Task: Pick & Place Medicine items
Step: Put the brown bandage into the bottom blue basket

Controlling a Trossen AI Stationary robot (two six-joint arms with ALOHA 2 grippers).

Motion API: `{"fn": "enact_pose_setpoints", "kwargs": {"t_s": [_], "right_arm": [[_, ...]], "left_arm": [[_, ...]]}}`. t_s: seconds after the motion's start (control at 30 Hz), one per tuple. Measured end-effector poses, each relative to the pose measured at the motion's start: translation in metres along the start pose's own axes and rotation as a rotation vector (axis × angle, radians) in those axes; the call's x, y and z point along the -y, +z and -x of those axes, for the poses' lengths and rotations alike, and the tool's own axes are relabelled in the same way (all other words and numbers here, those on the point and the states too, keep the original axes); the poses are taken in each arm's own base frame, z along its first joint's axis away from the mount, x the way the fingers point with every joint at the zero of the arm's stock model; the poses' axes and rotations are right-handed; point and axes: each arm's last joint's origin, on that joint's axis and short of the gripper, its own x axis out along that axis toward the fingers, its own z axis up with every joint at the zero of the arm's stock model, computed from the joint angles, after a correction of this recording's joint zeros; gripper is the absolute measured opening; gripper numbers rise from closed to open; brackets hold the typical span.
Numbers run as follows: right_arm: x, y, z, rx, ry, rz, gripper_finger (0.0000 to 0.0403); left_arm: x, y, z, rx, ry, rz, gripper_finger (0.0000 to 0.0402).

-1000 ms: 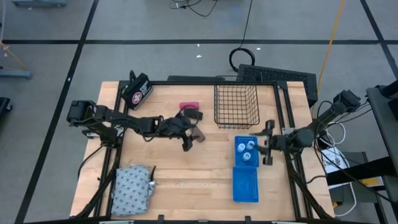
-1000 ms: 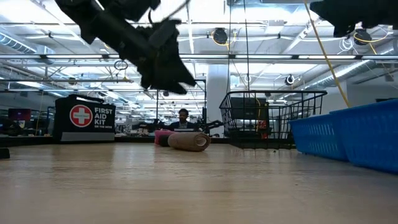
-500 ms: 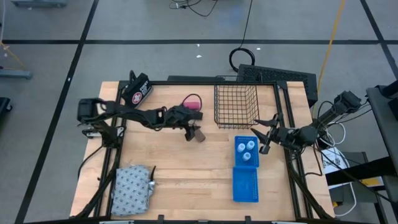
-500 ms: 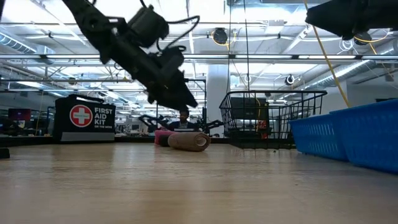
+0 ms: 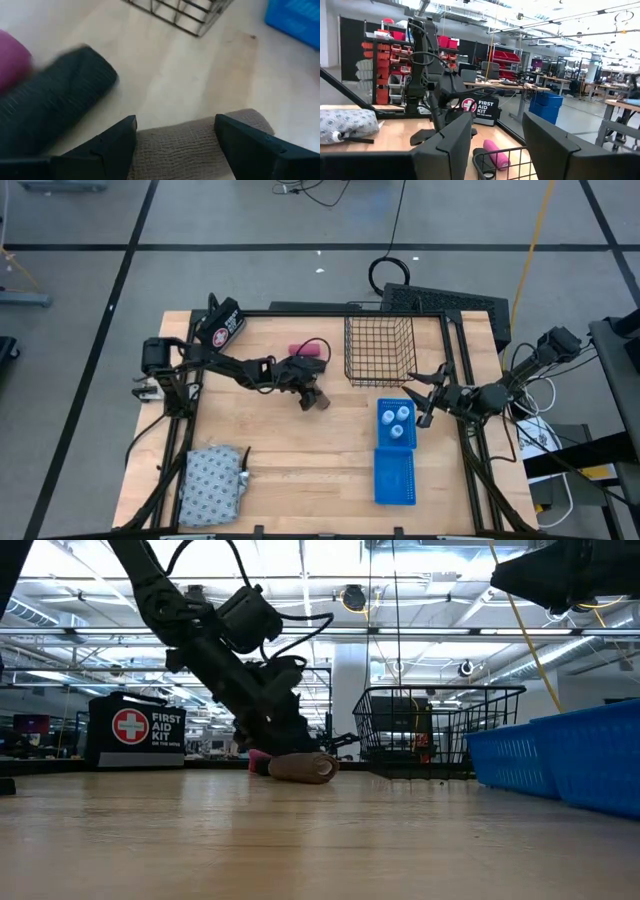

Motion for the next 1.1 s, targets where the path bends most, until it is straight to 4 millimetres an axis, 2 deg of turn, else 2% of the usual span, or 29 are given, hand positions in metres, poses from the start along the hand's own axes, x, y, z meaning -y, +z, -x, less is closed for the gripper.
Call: {"fn": "enact_pose_setpoints", "kwargs": {"t_s": [0.23, 0.37, 0.43, 0.53, 0.63, 0.7, 0.77, 0.9, 1.0, 1.1], "right_arm": [[0.000, 0.000, 0.000, -0.001, 0.001, -0.008, 0.0166], [0.000, 0.000, 0.000, -0.002, 0.002, -0.007, 0.0163], [0.000, 0.000, 0.000, -0.002, 0.002, -0.008, 0.0162], [0.000, 0.000, 0.000, -0.002, 0.003, -0.035, 0.0163], [-0.001, 0.000, 0.000, 0.002, 0.017, -0.064, 0.0166], [-0.002, 0.000, 0.000, 0.016, 0.057, -0.066, 0.0166], [-0.003, 0.001, 0.000, 0.034, 0.108, -0.067, 0.0166], [-0.005, 0.001, 0.001, 0.059, 0.174, -0.067, 0.0162], [-0.005, 0.001, 0.001, 0.058, 0.174, -0.066, 0.0161], [-0.005, 0.001, 0.001, 0.054, 0.175, -0.061, 0.0161]], "left_arm": [[0.014, 0.004, 0.016, -0.110, -0.317, 0.155, 0.0273], [0.019, 0.009, 0.024, -0.120, -0.405, 0.147, 0.0273], [0.022, 0.008, 0.026, -0.112, -0.411, 0.080, 0.0273], [0.033, -0.002, 0.026, -0.120, -0.390, -0.159, 0.0273], [0.048, -0.013, 0.025, -0.090, -0.277, -0.436, 0.0273], [0.059, -0.015, 0.025, -0.027, -0.191, -0.556, 0.0273], [0.072, -0.014, 0.026, 0.055, -0.145, -0.599, 0.0273], [0.091, -0.012, 0.027, 0.174, -0.178, -0.630, 0.0273], [0.094, -0.017, 0.026, 0.146, -0.176, -0.636, 0.0273], [0.098, -0.025, 0.027, 0.103, -0.180, -0.716, 0.0273]]}}
